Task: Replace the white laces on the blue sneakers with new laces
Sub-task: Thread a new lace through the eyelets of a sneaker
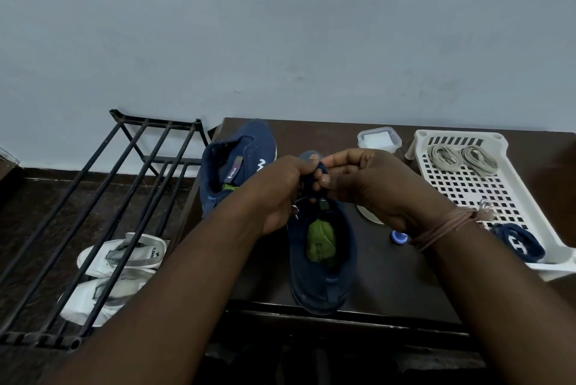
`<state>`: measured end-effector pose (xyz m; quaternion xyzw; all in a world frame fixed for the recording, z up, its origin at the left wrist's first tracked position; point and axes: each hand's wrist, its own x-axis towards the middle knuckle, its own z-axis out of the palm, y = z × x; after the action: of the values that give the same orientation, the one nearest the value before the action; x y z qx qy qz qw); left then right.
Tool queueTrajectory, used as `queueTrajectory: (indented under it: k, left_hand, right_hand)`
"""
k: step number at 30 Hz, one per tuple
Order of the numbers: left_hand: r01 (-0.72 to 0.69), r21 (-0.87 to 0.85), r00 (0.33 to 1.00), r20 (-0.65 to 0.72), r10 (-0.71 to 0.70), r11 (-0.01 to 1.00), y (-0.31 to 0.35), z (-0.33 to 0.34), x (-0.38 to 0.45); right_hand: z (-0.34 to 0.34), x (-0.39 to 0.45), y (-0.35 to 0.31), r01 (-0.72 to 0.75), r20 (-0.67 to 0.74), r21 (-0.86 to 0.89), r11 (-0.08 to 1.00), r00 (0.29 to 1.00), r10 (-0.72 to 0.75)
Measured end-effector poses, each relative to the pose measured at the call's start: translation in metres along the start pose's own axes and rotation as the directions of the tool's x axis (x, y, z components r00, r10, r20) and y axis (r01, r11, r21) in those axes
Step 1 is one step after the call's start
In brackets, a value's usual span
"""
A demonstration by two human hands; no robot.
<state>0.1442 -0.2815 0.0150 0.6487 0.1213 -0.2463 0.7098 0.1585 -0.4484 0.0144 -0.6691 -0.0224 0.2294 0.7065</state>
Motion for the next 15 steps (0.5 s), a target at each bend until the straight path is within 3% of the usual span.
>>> queueTrajectory:
  k: [6, 15]
  left_hand:
    - [0.039, 0.054, 0.998, 0.048, -0.042, 0.998, 0.006, -0.007, -0.005]
    - [-0.029, 0.194, 0.997, 0.081, 0.013, 0.981, 0.004, -0.016, -0.006]
  right_hand:
    - [-0.008, 0.003, 0.001, -0.005, 0.033, -0.069, 0.998, 0.999, 0.007]
    - [-0.013, 0.002, -0.003, 0.023, 0.031, -0.208, 0.978, 0.999, -0.017]
